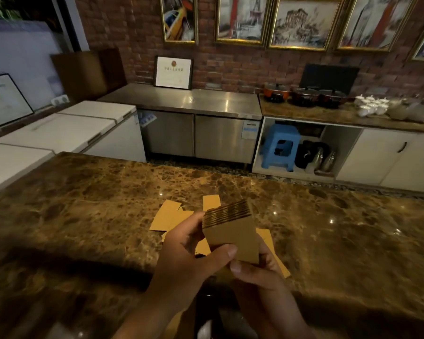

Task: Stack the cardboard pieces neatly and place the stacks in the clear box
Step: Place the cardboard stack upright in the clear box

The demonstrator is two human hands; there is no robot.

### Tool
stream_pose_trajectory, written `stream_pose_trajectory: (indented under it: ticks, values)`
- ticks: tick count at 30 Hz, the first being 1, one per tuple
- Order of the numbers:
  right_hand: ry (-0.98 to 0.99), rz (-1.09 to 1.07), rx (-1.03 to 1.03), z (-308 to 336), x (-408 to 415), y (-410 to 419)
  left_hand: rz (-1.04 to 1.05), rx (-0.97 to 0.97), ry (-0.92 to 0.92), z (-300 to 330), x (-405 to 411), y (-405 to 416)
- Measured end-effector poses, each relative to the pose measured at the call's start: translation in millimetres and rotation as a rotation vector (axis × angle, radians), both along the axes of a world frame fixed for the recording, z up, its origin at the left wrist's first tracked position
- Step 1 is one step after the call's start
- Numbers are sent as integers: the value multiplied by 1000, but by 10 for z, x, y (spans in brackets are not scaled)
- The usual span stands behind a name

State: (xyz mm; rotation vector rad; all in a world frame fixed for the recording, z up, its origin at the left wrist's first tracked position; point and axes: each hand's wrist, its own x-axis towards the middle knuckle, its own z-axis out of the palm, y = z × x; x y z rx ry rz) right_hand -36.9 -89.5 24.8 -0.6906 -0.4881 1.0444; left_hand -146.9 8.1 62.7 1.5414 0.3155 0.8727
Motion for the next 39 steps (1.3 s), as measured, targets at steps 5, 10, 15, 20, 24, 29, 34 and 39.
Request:
stream_pose_trajectory:
  ticks: [5,10,15,20,24,29,34,39]
  values:
    - [-301,-66,-224,-40,-57,-153,17,111,141,-94,-161,-36]
    - [-587,-186,-182,93,-74,-260,38,132,193,-166,-205,-69]
    - [-604,-209,-167,103,-122,-264,45,201,157,-163,-245,-59]
    - [-634,-214,-130,101,-136,-277,31,211,120,-162,-290,-61]
    - [-632,-149,-206,72,-137,-324,14,3,105,-234,-300,-132]
    - [-608,-12,-409,-93,-176,-352,26,-326,188,-508,-373,-169]
    - [-610,75,-735,-276,-104,-437,257,-307,318,-609,-633,-38]
    - [-730,243,-1007,-484,-149,-495,373,-422,417,-867,-820,129]
